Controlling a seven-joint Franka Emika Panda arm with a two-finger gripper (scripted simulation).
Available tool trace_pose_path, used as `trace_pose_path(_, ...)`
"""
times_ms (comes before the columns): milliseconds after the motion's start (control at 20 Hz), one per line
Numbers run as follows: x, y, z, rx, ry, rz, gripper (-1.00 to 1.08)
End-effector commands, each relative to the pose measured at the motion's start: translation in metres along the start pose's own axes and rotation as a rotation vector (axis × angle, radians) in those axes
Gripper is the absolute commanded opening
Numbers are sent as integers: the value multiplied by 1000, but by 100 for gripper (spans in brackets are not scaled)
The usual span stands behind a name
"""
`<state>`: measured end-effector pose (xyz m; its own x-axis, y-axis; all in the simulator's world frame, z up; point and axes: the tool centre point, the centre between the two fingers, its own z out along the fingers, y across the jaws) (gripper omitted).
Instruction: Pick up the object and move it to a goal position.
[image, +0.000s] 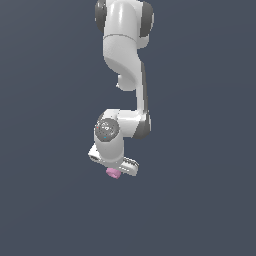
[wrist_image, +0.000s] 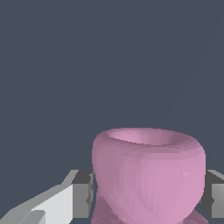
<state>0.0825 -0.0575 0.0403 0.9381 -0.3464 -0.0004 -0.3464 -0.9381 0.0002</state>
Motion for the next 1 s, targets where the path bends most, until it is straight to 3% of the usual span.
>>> trace_pose_path(0,-3,-1,-1,0,0,0,-100)
trace_pose_path(450,-31,-12,-9,0,0,0,-100)
trace_pose_path(950,-97,-38,-28,0,0,-1,-100)
